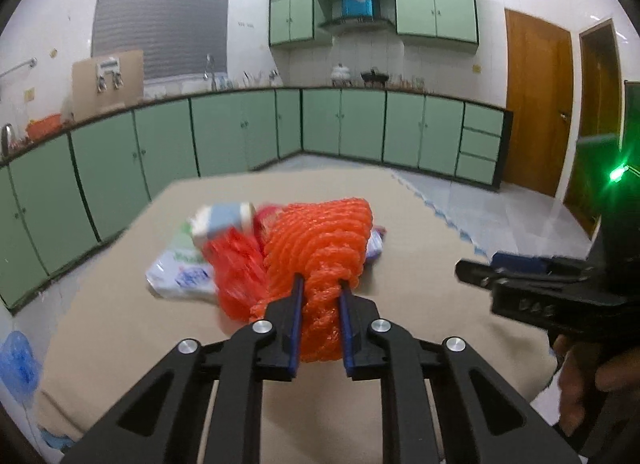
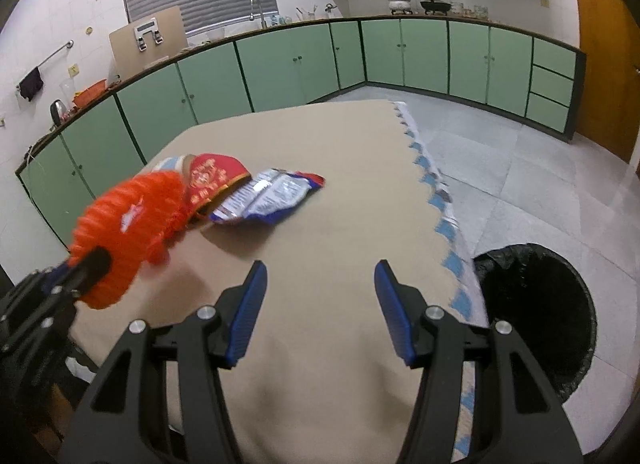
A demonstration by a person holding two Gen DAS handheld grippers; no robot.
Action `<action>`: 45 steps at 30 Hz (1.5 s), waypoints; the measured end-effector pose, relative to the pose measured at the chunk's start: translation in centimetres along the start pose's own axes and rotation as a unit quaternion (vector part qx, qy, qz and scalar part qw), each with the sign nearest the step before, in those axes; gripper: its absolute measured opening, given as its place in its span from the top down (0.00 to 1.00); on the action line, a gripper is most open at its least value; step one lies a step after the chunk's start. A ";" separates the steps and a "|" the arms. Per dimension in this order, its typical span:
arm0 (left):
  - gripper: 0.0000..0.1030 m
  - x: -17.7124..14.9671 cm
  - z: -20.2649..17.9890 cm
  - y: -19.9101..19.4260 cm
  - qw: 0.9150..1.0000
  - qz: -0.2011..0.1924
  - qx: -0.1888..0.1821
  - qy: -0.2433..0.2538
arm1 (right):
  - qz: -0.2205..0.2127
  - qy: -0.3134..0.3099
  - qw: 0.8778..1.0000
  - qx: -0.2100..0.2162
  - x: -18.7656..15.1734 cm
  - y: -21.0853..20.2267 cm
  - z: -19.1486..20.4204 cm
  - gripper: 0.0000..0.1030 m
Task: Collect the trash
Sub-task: 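Grasp the orange foam net with the left gripper while the right gripper grasps the snack packet, then carry the orange net and snack packet with both grippers over the bin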
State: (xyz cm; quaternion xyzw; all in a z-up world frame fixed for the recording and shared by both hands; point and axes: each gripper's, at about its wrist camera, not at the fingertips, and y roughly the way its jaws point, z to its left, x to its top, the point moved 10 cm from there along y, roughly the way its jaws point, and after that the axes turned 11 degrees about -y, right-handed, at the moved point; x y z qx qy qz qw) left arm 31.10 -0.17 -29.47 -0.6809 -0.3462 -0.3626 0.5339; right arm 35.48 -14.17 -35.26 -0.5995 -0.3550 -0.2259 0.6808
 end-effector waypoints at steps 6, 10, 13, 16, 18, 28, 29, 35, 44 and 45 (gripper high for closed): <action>0.85 2.6 2.8 0.3 0.999 -0.024 0.021 -0.011 | -0.008 0.006 1.000 0.016 2.6 2.4 2.6 0.54; 0.85 3.3 5.0 1.1 0.999 -0.031 0.036 -0.025 | 0.015 0.043 0.999 0.024 2.7 5.0 3.2 0.54; 0.85 3.7 6.0 1.1 0.998 -0.036 0.035 -0.038 | 0.022 0.052 0.998 0.015 2.7 6.7 3.7 0.54; 0.85 3.6 6.3 1.3 0.998 -0.037 0.029 -0.038 | 0.030 0.061 0.998 0.005 2.4 8.1 3.9 0.54; 0.85 3.4 6.5 1.5 0.998 -0.034 0.026 -0.038 | 0.036 0.072 0.997 0.000 2.3 9.2 4.0 0.54; 0.85 2.4 7.5 1.8 0.999 -0.021 0.018 -0.046 | 0.051 0.077 0.996 0.012 2.7 11.1 3.9 0.89; 0.85 2.4 7.6 1.8 0.998 -0.020 0.018 -0.048 | 0.048 0.074 0.996 0.012 2.7 10.8 3.7 0.90; 0.85 2.3 6.9 1.9 0.999 -0.016 0.014 -0.046 | 0.042 0.073 0.996 0.023 2.6 8.7 2.7 0.93; 0.85 2.7 3.8 1.9 0.999 -0.009 -0.012 -0.029 | 0.009 0.073 0.997 0.014 4.1 3.5 -0.7 0.93; 0.85 2.8 3.2 2.0 0.999 -0.007 -0.016 -0.026 | 0.007 0.073 0.997 0.012 4.2 3.1 -1.1 0.93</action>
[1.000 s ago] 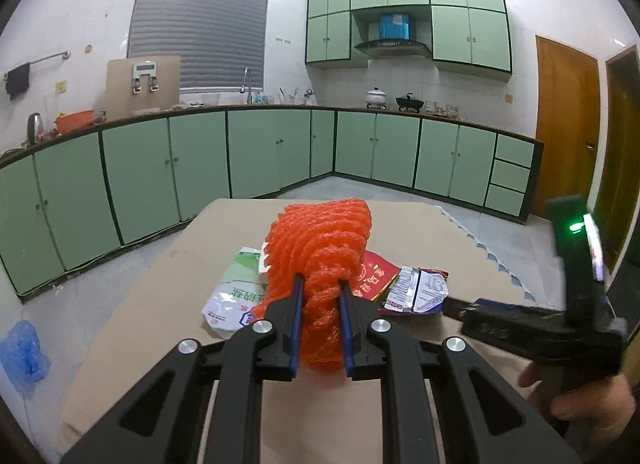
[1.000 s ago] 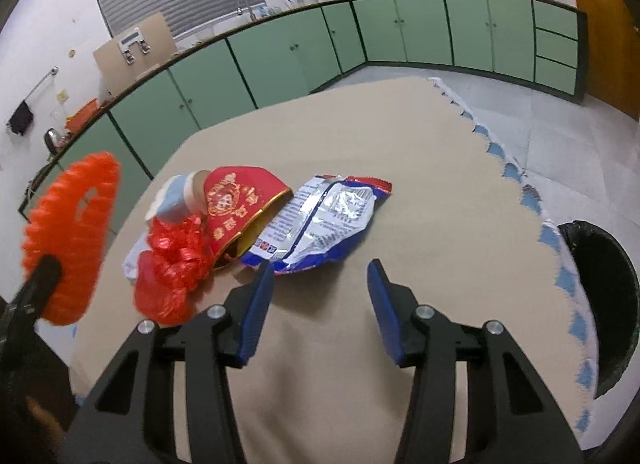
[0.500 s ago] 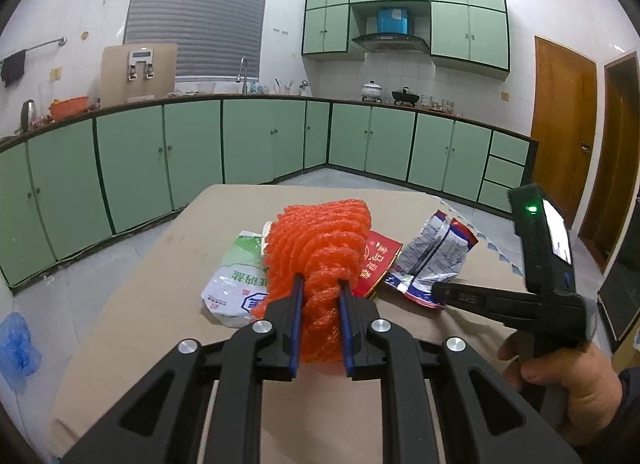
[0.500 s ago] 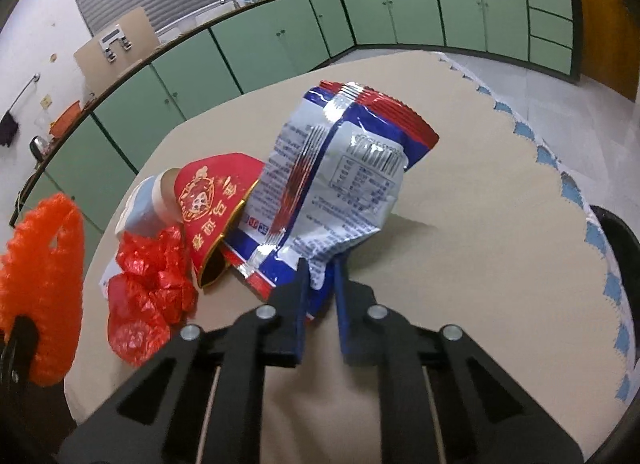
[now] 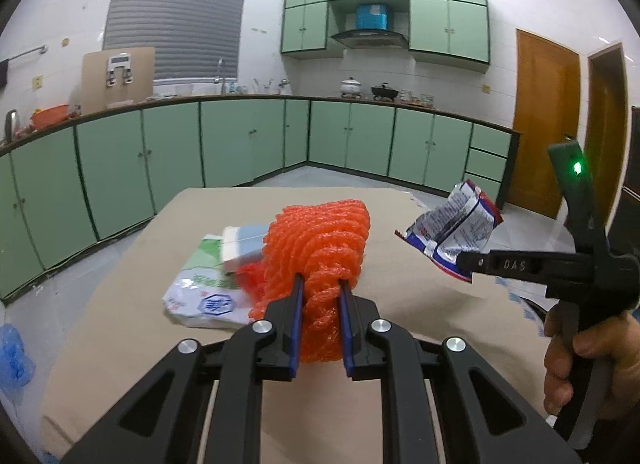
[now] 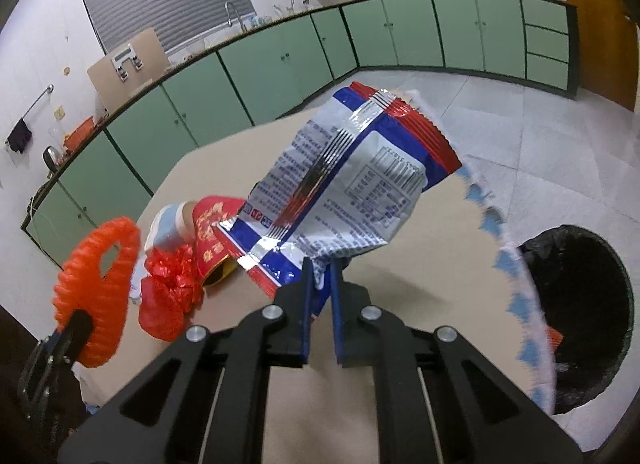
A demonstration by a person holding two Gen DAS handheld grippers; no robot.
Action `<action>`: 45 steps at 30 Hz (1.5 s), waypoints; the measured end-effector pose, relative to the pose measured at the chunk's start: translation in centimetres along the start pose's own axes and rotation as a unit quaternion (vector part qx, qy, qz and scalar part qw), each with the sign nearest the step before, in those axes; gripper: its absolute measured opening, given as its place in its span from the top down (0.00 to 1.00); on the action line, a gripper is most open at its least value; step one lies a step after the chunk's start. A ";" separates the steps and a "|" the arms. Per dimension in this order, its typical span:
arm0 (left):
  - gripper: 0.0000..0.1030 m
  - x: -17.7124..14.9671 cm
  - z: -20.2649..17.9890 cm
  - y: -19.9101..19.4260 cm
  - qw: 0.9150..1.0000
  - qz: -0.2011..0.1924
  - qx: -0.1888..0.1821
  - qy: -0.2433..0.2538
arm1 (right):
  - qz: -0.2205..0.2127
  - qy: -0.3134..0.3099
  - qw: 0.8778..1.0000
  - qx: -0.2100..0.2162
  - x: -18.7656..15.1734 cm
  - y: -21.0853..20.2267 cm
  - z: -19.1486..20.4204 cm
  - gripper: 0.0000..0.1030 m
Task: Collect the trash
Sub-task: 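Carry the orange net and snack packet with both grippers over the bin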
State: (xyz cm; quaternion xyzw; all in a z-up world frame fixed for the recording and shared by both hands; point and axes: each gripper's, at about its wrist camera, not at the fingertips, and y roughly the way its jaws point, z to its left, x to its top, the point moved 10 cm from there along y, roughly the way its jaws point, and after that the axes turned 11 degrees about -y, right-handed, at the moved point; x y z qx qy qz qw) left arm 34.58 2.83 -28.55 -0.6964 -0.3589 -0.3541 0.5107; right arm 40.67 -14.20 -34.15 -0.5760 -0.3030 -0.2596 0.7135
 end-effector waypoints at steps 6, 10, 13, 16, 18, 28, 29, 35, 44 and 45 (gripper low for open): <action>0.85 -0.4 -4.8 0.6 0.999 0.010 -0.032 0.022 | -0.018 0.002 1.000 -0.019 0.4 -3.6 -3.8 0.93; 0.85 -0.3 -8.0 1.0 0.998 0.012 -0.054 0.032 | -0.028 0.009 0.999 -0.035 0.4 -5.5 -6.5 0.93; 0.85 -0.3 -10.5 1.4 0.996 0.014 -0.072 0.040 | -0.036 0.016 0.998 -0.047 0.3 -7.2 -8.7 0.93; 0.85 -0.3 -12.8 1.8 0.995 0.018 -0.088 0.050 | -0.041 0.018 0.997 -0.058 0.1 -8.4 -10.4 0.93; 0.85 -0.5 -14.6 2.3 0.993 0.022 -0.101 0.058 | -0.043 0.021 0.997 -0.068 -0.2 -9.2 -11.8 0.93; 0.85 -2.4 -22.9 4.6 0.982 0.046 -0.153 0.098 | -0.038 0.040 0.991 -0.122 -2.7 -12.1 -19.3 0.93; 0.85 -2.6 -23.8 5.0 0.981 0.050 -0.158 0.102 | -0.036 0.043 0.990 -0.127 -3.0 -12.2 -20.0 0.93; 0.85 -5.4 -28.9 7.2 0.971 0.080 -0.185 0.128 | -0.014 0.068 0.984 -0.163 -6.2 -12.4 -25.6 0.93; 0.85 -10.8 -36.7 12.6 0.956 0.140 -0.203 0.158 | 0.045 0.114 0.973 -0.197 -11.8 -9.1 -33.7 0.93; 0.84 -11.3 -37.5 13.2 0.954 0.147 -0.204 0.161 | 0.049 0.118 0.972 -0.200 -12.3 -8.6 -34.3 0.93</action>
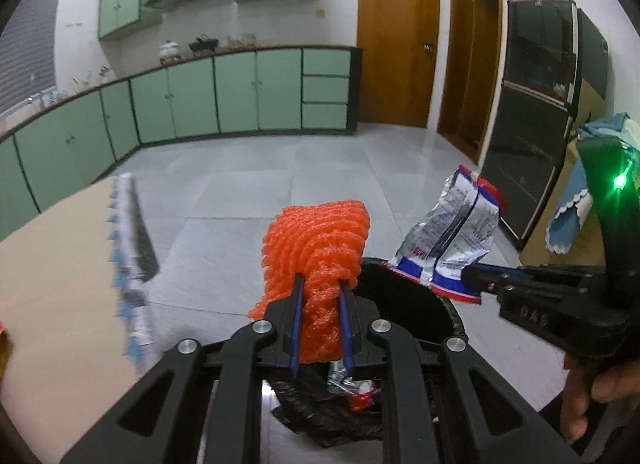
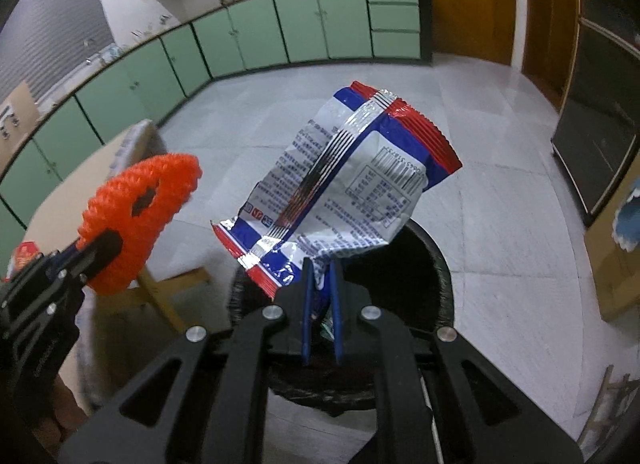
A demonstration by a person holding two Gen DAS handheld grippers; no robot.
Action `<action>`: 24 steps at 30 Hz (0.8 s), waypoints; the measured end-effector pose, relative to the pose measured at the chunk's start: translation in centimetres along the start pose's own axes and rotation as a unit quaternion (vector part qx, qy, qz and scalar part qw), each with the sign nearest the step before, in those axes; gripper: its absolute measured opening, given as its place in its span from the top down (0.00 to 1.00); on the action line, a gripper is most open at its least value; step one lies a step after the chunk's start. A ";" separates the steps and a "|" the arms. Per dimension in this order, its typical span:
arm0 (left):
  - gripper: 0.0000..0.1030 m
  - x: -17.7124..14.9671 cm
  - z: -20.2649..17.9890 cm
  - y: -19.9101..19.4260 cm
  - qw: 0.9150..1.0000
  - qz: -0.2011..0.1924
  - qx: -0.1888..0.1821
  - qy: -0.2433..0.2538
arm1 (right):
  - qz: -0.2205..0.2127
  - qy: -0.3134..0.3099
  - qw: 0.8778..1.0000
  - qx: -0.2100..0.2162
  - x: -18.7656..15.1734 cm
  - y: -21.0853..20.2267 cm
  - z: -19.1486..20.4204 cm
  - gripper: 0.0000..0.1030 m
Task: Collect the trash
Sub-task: 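Carry the orange net and snack packet with both grippers over the bin, then open both grippers to drop the net and packet into the bin, then move both open grippers back to the table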
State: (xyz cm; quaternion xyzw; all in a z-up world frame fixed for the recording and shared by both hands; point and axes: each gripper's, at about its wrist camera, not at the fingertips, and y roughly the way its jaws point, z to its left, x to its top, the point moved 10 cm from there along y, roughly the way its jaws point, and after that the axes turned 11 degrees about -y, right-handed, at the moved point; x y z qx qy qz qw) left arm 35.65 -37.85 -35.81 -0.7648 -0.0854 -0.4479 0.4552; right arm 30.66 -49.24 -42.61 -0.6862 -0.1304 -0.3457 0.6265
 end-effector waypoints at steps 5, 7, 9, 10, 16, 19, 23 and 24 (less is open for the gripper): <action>0.84 -0.9 -1.5 5.0 0.999 0.050 -0.002 -0.003 | 0.040 0.020 0.999 0.001 -0.9 4.1 -1.3 0.92; 0.82 -1.3 -1.5 6.6 0.998 0.069 -0.001 -0.005 | 0.065 0.023 0.998 0.011 -1.3 5.9 -1.8 0.89; 0.79 -1.6 -1.6 7.7 0.997 0.081 -0.001 -0.007 | 0.071 0.022 0.997 0.009 -1.3 6.5 -2.1 0.88; 0.78 -1.8 -1.7 7.9 0.997 0.083 -0.003 -0.006 | 0.071 0.022 0.997 0.005 -1.3 6.6 -2.0 0.86; 0.72 -2.1 -1.6 8.5 0.996 0.085 0.006 0.001 | 0.051 0.053 0.997 0.000 -0.9 5.4 -3.3 0.78; 0.57 -2.0 -1.4 8.3 0.997 0.081 0.007 0.002 | 0.027 0.060 0.998 -0.005 -0.4 3.6 -3.8 0.78; 0.48 -2.0 -1.8 8.5 0.997 0.080 0.010 0.006 | 0.008 0.064 0.998 -0.001 0.2 1.6 -4.0 0.77; 0.48 -2.0 -1.8 8.4 0.997 0.080 0.009 0.005 | 0.004 0.063 0.998 0.001 0.3 1.1 -3.9 0.77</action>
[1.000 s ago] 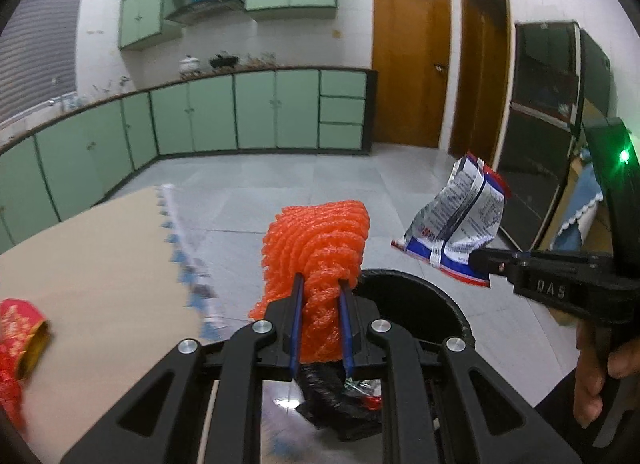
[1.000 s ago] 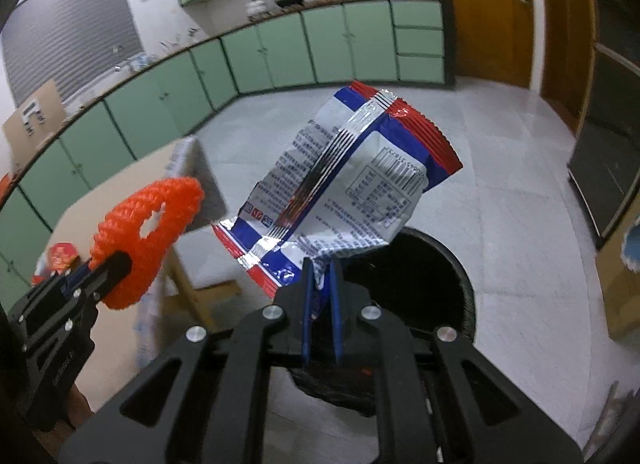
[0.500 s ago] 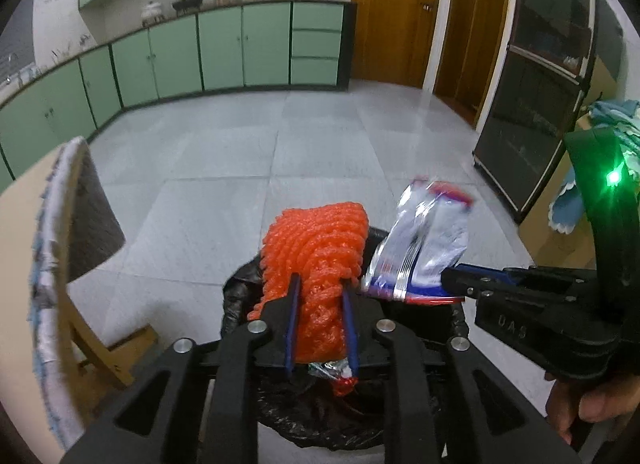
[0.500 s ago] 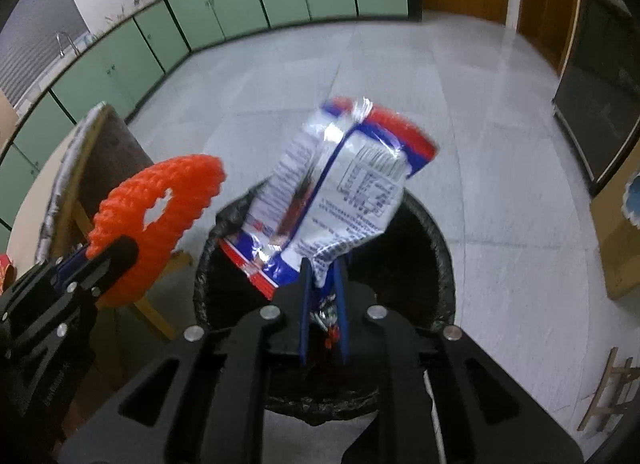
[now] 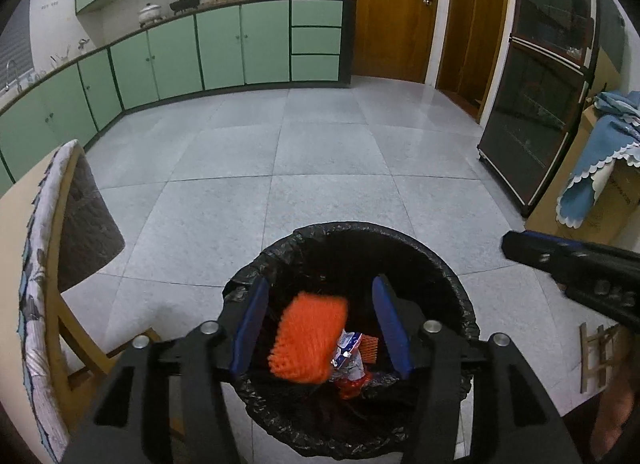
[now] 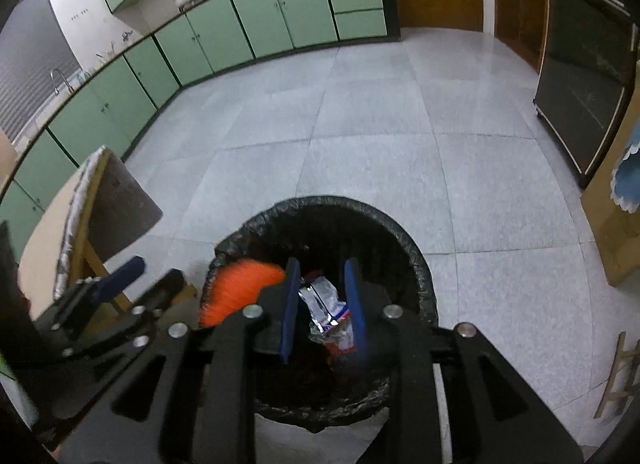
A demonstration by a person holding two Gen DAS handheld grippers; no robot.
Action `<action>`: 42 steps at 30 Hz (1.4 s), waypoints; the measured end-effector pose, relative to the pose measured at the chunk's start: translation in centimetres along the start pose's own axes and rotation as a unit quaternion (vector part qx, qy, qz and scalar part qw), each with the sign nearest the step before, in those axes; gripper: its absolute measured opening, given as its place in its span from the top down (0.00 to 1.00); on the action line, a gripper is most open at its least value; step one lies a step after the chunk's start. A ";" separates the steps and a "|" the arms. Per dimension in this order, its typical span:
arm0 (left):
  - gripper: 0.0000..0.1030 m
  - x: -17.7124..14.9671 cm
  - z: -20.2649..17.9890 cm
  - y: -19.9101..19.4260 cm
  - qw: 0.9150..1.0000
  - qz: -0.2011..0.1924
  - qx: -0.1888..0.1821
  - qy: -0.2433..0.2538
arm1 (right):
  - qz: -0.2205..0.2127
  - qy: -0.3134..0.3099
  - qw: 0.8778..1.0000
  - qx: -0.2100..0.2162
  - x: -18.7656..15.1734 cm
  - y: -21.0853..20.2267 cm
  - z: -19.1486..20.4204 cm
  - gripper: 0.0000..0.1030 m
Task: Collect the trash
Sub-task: 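Move both open grippers back to the table, then grasp the red plastic bag with the left gripper while the right gripper grasps the red-gold paper cone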
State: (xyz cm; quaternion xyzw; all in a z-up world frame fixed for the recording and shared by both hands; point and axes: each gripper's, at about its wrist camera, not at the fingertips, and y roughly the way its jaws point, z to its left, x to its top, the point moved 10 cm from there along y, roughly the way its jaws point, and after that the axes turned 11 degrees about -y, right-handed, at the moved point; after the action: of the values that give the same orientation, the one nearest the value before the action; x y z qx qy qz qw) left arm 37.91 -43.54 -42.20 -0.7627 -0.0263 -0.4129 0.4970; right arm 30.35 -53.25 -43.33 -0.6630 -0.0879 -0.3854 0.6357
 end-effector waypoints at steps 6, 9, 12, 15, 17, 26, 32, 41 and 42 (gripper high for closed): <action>0.44 1.1 0.4 -2.2 1.000 -0.020 0.001 -0.005 | -0.022 -0.011 1.000 0.003 0.5 -2.9 0.8 0.75; 0.40 2.1 1.2 -4.8 0.999 -0.041 0.009 -0.016 | -0.036 -0.010 0.999 0.006 1.0 -4.8 1.4 0.67; 0.34 3.1 3.8 -10.1 0.996 -0.083 0.030 -0.031 | -0.052 -0.018 0.998 0.010 1.7 -6.9 2.7 0.60; 0.30 2.9 7.5 -16.0 0.989 -0.123 0.067 -0.053 | -0.071 -0.038 0.996 0.026 2.0 -9.5 5.4 0.53; 0.29 2.2 10.3 -19.9 0.982 -0.147 0.091 -0.073 | -0.086 -0.061 0.994 0.040 2.1 -11.2 8.2 0.50; 0.23 -4.9 22.9 -35.8 0.932 -0.235 0.243 -0.132 | -0.129 -0.185 0.966 0.131 0.9 -16.4 25.0 0.40; 0.22 -8.5 29.4 -39.0 0.912 -0.241 0.283 -0.176 | -0.121 -0.240 0.947 0.178 -0.6 -16.7 35.2 0.40; 0.22 -11.1 35.5 -35.0 0.912 -0.220 0.280 -0.202 | -0.134 -0.285 0.929 0.195 -0.5 -16.6 42.5 0.41; 0.22 -11.2 35.9 -34.3 0.914 -0.216 0.278 -0.203 | -0.132 -0.282 0.930 0.195 -0.4 -16.1 42.7 0.41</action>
State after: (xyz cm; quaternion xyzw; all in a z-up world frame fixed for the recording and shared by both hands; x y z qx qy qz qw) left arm 36.73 5.95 -30.21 -0.6369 -0.4042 -0.3226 0.5717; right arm 37.38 -11.41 -26.57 -0.5899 -0.4234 -0.2380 0.6450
